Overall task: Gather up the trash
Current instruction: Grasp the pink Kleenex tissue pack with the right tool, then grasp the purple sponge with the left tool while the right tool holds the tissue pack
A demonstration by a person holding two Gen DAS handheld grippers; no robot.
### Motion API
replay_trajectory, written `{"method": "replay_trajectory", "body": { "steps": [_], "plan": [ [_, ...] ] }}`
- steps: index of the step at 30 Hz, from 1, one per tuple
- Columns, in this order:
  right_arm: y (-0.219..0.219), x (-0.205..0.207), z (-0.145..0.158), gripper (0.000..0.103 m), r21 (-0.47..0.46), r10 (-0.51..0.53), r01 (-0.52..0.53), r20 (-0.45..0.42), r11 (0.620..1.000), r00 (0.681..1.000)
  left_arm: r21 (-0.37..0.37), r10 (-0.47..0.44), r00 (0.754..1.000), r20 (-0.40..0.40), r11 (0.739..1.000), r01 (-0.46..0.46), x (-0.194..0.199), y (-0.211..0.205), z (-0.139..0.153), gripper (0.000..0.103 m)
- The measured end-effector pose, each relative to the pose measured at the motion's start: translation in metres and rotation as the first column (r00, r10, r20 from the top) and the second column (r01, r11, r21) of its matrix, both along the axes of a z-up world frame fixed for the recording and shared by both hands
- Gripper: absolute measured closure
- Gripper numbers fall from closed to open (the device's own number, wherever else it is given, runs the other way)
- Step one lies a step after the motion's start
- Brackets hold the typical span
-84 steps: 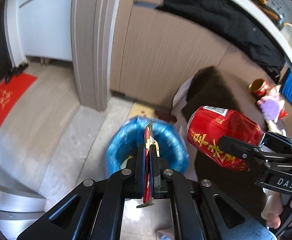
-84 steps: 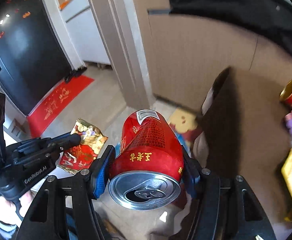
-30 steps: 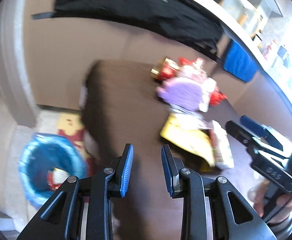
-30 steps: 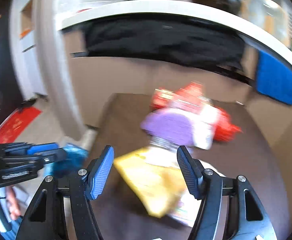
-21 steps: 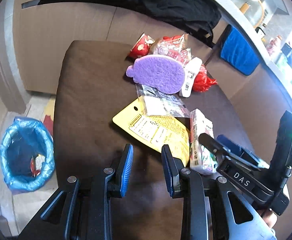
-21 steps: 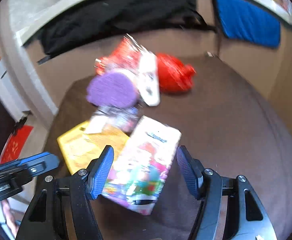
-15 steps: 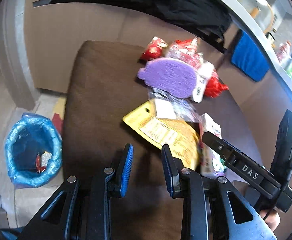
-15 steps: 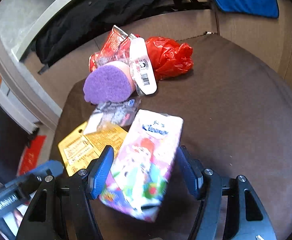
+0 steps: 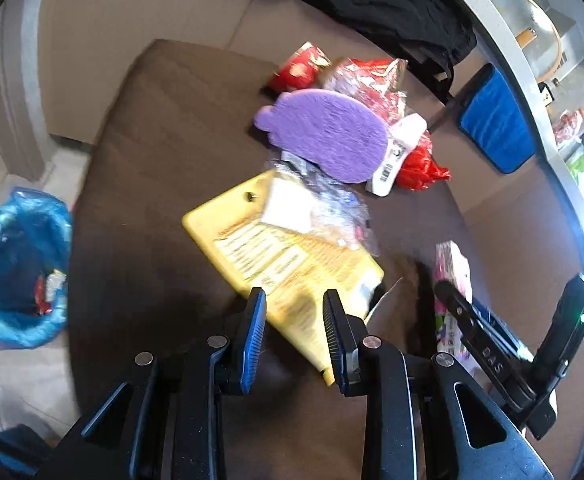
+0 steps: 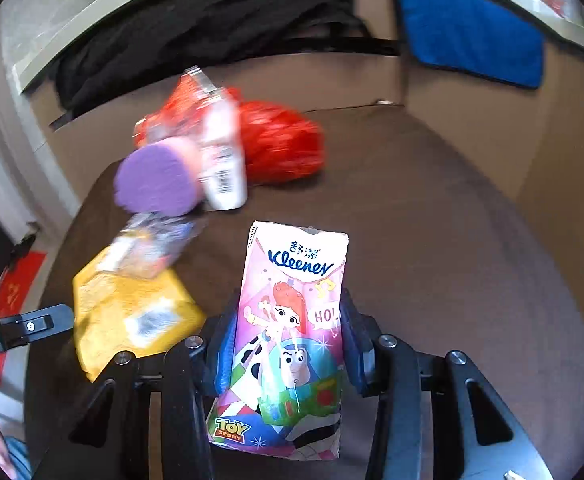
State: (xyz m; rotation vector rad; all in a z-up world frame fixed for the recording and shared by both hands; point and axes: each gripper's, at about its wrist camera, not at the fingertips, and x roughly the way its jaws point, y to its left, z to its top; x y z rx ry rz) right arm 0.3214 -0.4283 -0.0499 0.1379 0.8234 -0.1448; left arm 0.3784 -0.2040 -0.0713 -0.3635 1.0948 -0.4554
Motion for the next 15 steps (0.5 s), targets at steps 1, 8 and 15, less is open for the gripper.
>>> {"method": "replay_trajectory", "body": {
  "steps": [1,8,15],
  "plan": [
    [-0.012,-0.003,0.000,0.063,0.016,-0.019,0.019,-0.006,1.000,1.000,0.009,0.012,1.000,0.001,1.000,-0.012,0.002,-0.004,-0.001,0.072],
    [-0.044,-0.023,-0.005,0.062,0.066,-0.069,0.069,-0.006,0.995,0.998,-0.003,0.076,0.995,-0.066,0.997,-0.077,-0.010,0.012,0.001,0.072],
    [-0.044,-0.010,-0.010,0.062,0.075,-0.057,0.056,0.003,0.996,0.998,-0.065,0.077,0.987,-0.138,0.994,-0.087,-0.011,0.015,-0.012,0.068]
  ]
}}
